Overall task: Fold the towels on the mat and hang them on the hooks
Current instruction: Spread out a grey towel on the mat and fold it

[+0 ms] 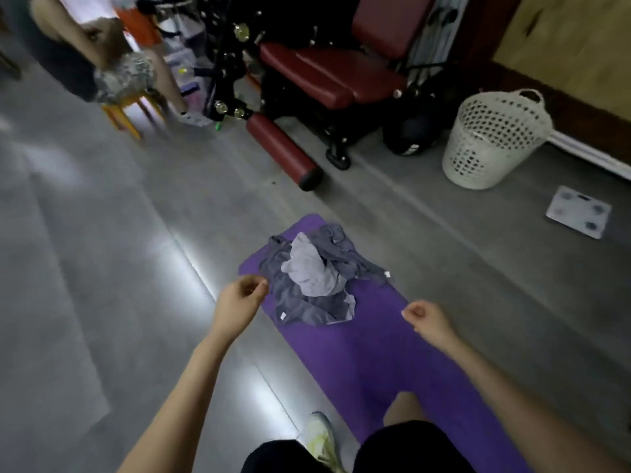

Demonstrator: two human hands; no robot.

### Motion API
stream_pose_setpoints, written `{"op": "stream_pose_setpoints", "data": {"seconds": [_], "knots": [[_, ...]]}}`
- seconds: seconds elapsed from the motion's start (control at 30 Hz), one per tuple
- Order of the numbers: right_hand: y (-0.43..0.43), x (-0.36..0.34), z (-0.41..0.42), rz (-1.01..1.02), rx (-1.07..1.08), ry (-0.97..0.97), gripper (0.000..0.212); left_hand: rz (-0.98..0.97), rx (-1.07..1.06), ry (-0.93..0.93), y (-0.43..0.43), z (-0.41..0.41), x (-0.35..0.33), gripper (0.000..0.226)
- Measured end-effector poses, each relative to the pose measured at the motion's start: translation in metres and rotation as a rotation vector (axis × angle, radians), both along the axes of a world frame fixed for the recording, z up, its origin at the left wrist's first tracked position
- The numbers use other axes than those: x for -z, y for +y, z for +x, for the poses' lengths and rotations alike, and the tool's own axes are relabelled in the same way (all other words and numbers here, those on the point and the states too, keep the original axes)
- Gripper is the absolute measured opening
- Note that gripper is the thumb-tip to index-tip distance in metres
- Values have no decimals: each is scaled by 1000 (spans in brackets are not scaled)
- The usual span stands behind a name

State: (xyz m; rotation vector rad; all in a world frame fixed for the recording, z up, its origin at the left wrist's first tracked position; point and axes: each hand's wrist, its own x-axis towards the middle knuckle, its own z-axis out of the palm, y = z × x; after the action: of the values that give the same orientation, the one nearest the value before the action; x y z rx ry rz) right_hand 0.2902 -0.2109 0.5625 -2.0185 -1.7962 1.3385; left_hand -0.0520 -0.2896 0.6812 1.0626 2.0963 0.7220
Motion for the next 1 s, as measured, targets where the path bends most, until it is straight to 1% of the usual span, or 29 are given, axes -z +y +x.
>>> {"op": "stream_pose_setpoints", "data": {"seconds": [0.1,0.17,0.2,0.27,0.33,0.5,0.67,0.8,0.9,1.0], "knots": [[-65,-9,3,21,-30,-171,22,48,50,-77,-10,-7,4,19],[-103,-17,4,17,-55,-243,10,68,68,-122,-18,-7,8,21],[-120,-19,4,8,-53,-283,8,70,79,-142,-23,-7,11,21],[-151,-20,4,-4,-19,-346,18,62,104,-175,-34,-4,15,21],[-181,-18,5,-13,12,-383,21,47,140,-185,-46,-1,21,20],[-249,-3,-2,-15,-1,-470,27,53,205,-224,-82,8,34,15],[-311,17,-27,-98,67,-435,28,-7,285,-257,-120,5,49,14],[-320,33,-56,-144,125,-405,30,-74,285,-291,-121,-18,69,17],[-298,43,-79,-185,167,-392,31,-132,295,-291,-103,-42,94,17],[-264,57,-108,-223,216,-369,29,-233,350,-254,-71,-69,125,13]]}}
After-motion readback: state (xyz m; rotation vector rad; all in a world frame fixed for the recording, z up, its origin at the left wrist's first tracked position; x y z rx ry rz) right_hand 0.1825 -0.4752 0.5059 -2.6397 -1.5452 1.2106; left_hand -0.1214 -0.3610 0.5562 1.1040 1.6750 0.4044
